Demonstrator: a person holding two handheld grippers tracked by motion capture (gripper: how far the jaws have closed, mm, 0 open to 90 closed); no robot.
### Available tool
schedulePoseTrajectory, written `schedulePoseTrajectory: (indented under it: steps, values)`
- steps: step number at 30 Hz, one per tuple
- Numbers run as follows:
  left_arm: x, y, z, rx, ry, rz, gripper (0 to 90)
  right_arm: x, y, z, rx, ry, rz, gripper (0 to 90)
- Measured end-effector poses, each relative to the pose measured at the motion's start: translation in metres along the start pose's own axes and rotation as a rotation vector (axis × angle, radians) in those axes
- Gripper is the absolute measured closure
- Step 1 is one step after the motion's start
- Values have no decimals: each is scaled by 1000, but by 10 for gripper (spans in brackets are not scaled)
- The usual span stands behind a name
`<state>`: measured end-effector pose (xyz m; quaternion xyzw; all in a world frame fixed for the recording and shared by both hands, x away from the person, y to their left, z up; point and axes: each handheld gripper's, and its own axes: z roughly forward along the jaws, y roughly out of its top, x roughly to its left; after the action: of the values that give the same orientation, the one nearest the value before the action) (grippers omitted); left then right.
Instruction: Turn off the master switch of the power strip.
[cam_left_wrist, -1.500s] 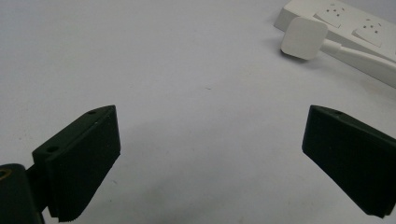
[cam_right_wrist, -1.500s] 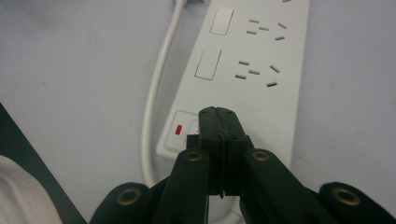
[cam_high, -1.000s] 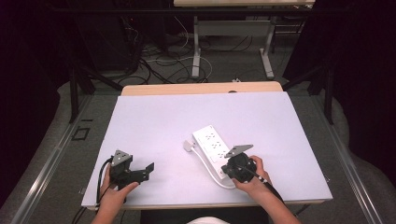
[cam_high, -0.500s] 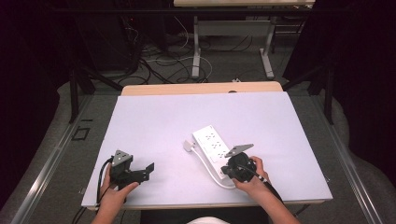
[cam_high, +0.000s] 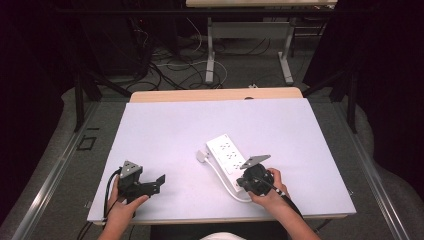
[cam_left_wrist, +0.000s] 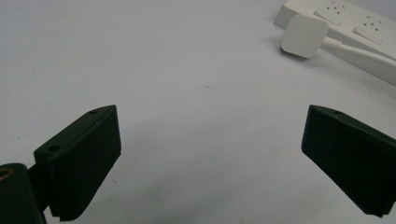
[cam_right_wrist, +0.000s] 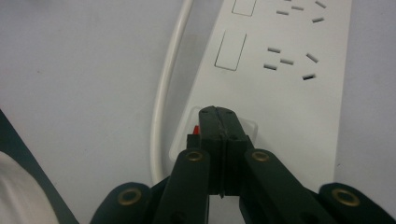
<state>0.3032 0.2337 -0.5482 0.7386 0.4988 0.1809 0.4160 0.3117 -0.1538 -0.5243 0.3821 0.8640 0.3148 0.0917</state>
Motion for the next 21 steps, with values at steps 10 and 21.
schedulePoseTrajectory:
  steps: [10, 21]
  values:
    - [0, 0, 0, -6, 4, -1, 50, -1, -2, -2, -28, 10, 8, 900]
    - [1, 0, 0, -3, 4, -8, 50, 0, -1, -3, -52, 11, 15, 804]
